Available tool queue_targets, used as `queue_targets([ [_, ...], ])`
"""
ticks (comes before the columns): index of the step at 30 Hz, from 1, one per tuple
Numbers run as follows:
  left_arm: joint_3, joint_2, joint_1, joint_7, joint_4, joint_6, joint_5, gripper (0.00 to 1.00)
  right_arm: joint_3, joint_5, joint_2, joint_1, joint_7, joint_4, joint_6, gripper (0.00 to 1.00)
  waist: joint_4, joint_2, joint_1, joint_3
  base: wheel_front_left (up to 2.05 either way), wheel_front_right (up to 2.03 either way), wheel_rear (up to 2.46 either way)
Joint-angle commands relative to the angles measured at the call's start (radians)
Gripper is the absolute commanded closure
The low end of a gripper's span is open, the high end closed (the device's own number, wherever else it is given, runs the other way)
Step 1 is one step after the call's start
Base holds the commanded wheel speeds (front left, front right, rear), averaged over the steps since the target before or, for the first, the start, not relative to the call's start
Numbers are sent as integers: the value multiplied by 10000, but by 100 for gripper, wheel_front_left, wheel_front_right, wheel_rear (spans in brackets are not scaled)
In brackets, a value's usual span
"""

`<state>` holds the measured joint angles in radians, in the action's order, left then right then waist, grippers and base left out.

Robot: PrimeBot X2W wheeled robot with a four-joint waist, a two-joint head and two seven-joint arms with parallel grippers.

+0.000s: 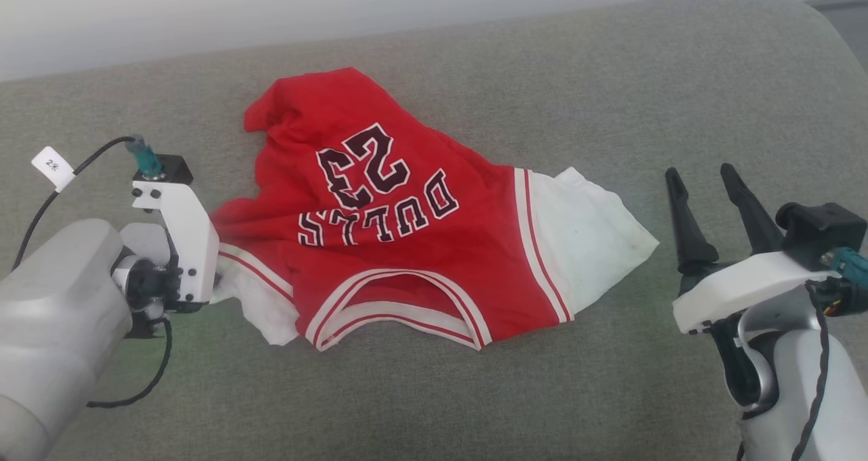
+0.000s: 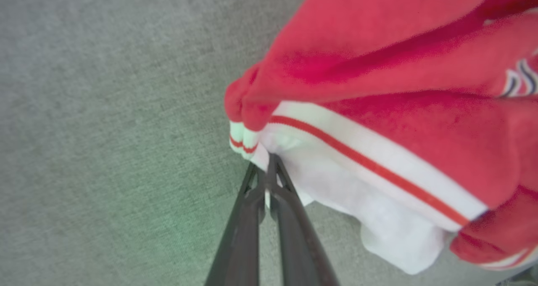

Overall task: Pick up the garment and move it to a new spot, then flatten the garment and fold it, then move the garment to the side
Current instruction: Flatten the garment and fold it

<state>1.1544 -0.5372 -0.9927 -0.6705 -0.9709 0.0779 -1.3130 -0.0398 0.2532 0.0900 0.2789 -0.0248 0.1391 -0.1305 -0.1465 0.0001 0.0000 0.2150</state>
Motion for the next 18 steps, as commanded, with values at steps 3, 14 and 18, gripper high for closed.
queue_targets([
  [3,221,-220,342,-266,243,102,38,100,-122,-123,-3,-96,-3,25,-4,0,127,-1,0,-108,0,0,0],
  [14,229,-1850,236,-159,1922,-279,453,100,-244,-207,-34,-413,136,-85,-4,0,546,-1,0,-514,0,0,0],
  [18,356,-2400,334,-196,2426,-499,665,100,-266,-210,-4,-495,171,-126,-4,0,611,-1,0,-582,0,0,0],
])
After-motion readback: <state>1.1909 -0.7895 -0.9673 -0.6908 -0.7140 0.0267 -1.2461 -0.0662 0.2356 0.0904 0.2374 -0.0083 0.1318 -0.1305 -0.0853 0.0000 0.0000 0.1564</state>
